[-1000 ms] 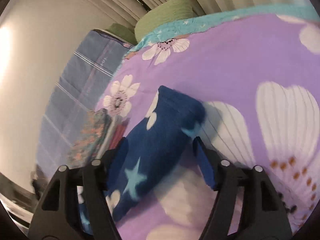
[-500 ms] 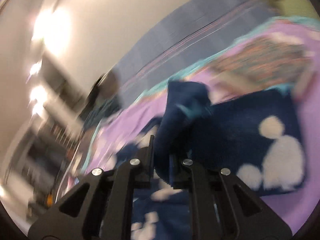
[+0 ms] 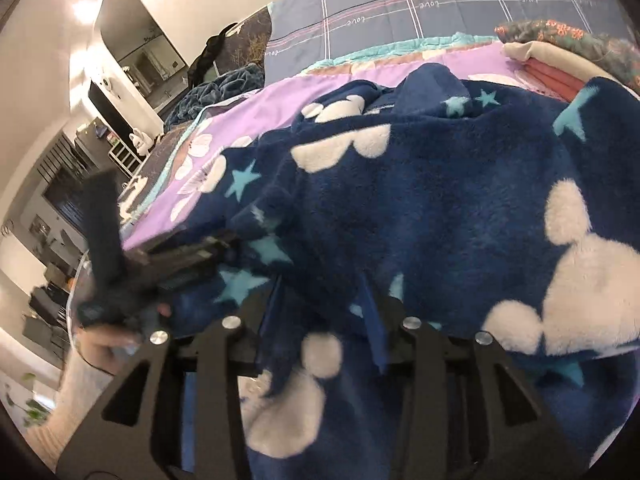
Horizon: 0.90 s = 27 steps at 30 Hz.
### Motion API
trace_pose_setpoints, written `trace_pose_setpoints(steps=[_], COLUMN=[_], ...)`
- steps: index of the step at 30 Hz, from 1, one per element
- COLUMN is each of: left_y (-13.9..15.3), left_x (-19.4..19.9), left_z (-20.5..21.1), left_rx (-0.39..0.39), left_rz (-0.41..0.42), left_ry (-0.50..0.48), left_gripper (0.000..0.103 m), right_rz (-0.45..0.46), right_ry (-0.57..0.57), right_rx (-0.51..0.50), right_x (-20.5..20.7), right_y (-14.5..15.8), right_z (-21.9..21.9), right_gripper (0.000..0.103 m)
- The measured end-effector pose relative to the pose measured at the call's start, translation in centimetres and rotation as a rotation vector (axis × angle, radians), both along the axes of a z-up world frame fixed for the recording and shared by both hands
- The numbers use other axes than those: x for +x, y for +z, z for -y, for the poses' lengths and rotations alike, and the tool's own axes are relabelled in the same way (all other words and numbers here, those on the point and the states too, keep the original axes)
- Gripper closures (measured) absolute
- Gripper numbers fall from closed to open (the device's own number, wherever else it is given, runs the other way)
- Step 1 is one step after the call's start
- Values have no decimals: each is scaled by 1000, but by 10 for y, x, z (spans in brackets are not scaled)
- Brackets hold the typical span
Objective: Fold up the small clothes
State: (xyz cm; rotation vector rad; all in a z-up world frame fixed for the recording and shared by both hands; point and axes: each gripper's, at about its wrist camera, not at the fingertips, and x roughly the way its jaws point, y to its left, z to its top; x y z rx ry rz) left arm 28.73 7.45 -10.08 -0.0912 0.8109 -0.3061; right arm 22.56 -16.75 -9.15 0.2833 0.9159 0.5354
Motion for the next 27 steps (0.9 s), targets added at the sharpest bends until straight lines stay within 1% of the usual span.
trace_pose_setpoints(steps=[1,2,3,5,7,8,9,12,13,15,16,17,18,20,22,25,26,27], left_y=[3,8,10,9,7,7,7,10,11,8,4,3,2,7,22,68,89,103], left_x=[-2,-4,-4,0,5,7,9,10,10,9,12,14,18,24,25,21,19,16], left_z=[1,4,10,27,44,50,54,63,66,71,76,78,80,83,85,92,94,95], left_rx=[-63,-165,-230,-307,-331,-335,-337,-364,-359,-287,-244,-224,-213,-229,-231,-208,-203,-196], left_rz=[-13,-41,-68,-135,-175,-181,-184,-187,-186,-183,-190,-185,-185,-195,-159,-37,16,54], left_ry=[-31,-87,-129,-197,-222,-221,-217,-226,-227,-207,-191,-181,-179,-181,-188,-211,-223,-231], left_gripper=[36,36,35,33,28,22,20,19,17,16,20,42,73,88,90,91,91,91], right_rz=[-2,-5,-6,-7,-6,-4,-2,2,1,-3,-4,-3,-2,8,36,143,192,232], right_ry=[0,-5,-10,-14,-17,-16,-15,-12,-10,-9,-8,-7,-6,-6,-22,-105,-142,-177], right_rx=[3,21,42,75,86,85,84,88,92,103,106,107,107,111,124,153,155,151], right_x=[0,-3,-2,4,3,2,-4,-3,-2,-1,-2,-1,-2,-4,-8,-22,-27,-32], right_y=[-6,-12,-15,-13,-13,-14,-13,-13,-14,-15,-15,-15,-15,-13,-9,8,15,20], right_z=[1,2,5,8,9,9,11,10,11,12,12,12,12,13,18,35,42,47], right_gripper=[64,64,64,64,64,64,64,63,63,63,62,62,61,61,61,63,63,63])
